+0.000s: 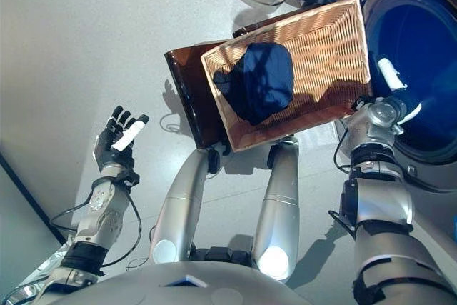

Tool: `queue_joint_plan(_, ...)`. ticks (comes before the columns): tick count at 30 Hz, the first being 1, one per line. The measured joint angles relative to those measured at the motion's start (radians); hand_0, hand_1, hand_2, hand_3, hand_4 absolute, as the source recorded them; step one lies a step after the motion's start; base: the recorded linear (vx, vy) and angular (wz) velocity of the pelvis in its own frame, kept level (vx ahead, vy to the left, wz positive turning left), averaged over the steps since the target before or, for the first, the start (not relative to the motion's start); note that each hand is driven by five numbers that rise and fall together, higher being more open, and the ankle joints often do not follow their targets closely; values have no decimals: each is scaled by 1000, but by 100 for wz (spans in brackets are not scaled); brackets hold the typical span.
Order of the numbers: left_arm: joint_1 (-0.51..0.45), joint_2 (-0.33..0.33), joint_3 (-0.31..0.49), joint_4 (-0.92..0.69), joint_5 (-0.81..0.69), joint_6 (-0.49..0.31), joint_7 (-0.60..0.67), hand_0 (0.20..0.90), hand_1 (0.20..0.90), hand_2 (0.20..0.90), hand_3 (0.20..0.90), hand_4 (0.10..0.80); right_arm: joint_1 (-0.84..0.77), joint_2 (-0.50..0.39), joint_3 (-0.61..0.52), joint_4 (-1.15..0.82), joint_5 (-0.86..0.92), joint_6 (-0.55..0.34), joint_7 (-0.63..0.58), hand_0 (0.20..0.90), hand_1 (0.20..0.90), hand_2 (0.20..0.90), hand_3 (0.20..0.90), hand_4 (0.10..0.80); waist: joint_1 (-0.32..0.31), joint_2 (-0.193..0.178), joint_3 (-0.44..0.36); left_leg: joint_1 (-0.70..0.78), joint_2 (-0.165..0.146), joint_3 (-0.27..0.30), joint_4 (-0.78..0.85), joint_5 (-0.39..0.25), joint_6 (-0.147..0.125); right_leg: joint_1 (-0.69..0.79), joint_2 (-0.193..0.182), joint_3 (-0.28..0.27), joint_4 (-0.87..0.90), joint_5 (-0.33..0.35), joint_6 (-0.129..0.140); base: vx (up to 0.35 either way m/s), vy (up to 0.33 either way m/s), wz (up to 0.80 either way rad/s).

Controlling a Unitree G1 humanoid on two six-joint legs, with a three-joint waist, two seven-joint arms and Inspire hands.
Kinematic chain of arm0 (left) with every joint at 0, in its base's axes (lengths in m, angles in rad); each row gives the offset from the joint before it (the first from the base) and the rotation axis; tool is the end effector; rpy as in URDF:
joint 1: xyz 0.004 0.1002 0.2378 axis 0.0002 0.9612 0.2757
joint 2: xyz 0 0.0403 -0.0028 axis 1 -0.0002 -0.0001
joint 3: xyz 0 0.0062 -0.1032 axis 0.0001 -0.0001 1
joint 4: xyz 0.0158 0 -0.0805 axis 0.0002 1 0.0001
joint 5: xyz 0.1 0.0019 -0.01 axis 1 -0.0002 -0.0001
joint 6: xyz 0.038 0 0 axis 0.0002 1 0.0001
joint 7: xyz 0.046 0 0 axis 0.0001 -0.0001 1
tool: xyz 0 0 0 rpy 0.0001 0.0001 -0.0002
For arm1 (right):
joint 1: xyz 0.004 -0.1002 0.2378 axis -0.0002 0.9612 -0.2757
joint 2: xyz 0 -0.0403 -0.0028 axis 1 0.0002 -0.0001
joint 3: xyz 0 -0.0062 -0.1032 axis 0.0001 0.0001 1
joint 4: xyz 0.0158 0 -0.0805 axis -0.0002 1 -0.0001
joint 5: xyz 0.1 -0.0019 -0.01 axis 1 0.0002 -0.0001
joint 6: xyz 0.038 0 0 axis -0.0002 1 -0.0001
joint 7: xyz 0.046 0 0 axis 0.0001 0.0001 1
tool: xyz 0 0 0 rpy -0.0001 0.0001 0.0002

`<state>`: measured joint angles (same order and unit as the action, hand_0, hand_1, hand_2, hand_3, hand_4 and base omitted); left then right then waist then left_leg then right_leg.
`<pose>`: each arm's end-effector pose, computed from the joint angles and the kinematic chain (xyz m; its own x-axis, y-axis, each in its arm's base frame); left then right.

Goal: Pick up the clothes and place them into the washing machine

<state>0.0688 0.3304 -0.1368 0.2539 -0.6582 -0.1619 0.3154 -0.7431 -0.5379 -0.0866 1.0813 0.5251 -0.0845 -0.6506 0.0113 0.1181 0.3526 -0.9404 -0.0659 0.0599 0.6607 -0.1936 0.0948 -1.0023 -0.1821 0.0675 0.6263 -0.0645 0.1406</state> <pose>0.1779 0.2069 -0.0026 0.9067 0.3181 -0.2769 -0.3820 0.8977 -0.2197 0.3090 -0.2921 0.0947 0.5139 -0.8397 -0.1759 0.8535 0.5211 0.0059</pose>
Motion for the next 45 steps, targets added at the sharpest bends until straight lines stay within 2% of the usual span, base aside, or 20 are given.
queue_joint_plan(4, -2, -1, 1, 39, 4, 0, -7, 900, 900, 900, 900, 800, 58, 10, 88, -3, -139, 20, 23, 900, 900, 900, 900, 800, -4, -22, -8, 72, 1, 9, -66, 14, -2, 69, -1, 0, -71, 18, -5, 55, -25, -8)
queue_joint_plan(6, -6, -1, 4, 44, 22, 0, -10, 900, 900, 900, 900, 800, 82, 31, 87, -6, -164, 21, 27, 900, 900, 900, 900, 800, -8, -40, -19, 82, 2, 15, -95, 28, 3, 76, -1, -1, -96, 35, 2, 65, -34, -6)
queue_joint_plan(10, -15, -6, 6, 70, 32, 0, -13, 900, 900, 900, 900, 800, 122, 68, 85, -15, -206, 38, 44, 900, 900, 900, 900, 800, -22, -45, -20, 145, 1, 17, -154, 47, 9, 145, -1, -7, -170, 62, 8, 52, -35, -5)
queue_joint_plan(17, -28, -21, 19, 111, 59, 0, -9, 900, 900, 900, 900, 800, 249, 141, 79, -73, -206, 39, 63, 900, 900, 900, 900, 800, -24, -55, -27, 307, -2, 3, -309, 97, -5, 293, -6, -40, -283, 85, 1, 54, -63, 2)
queue_joint_plan(21, -49, -59, 43, 178, 76, 3, -11, 900, 900, 900, 900, 800, 313, 148, 83, -86, -206, 41, 112, 900, 900, 900, 900, 800, -28, -66, -27, 372, 3, -18, -373, 123, -17, 350, 0, -62, -313, 86, -5, 61, -48, 8)
queue_joint_plan(32, -50, -66, 55, 229, 97, 5, -11, 900, 900, 900, 900, 800, 356, 163, 101, -87, -257, 42, 155, 900, 900, 900, 900, 800, -23, -97, -30, 521, 13, -48, -509, 180, -27, 511, 9, -112, -440, 126, -16, 49, -30, 5)
queue_joint_plan(37, -48, -66, 56, 233, 101, 5, -28, 900, 900, 900, 900, 800, 355, 162, 165, -95, -305, 43, 197, 900, 900, 900, 900, 800, -24, -101, -32, 548, 18, -66, -546, 202, -33, 555, 15, -137, -494, 149, -19, 7, -23, 9)
queue_joint_plan(45, -57, -80, 55, 307, 123, 21, -34, 900, 900, 900, 900, 800, 309, 262, 245, -77, -321, 46, 222, 900, 900, 900, 900, 800, -18, -104, -33, 592, 22, -77, -574, 215, -38, 609, 21, -150, -537, 163, -21, -8, -4, 2)
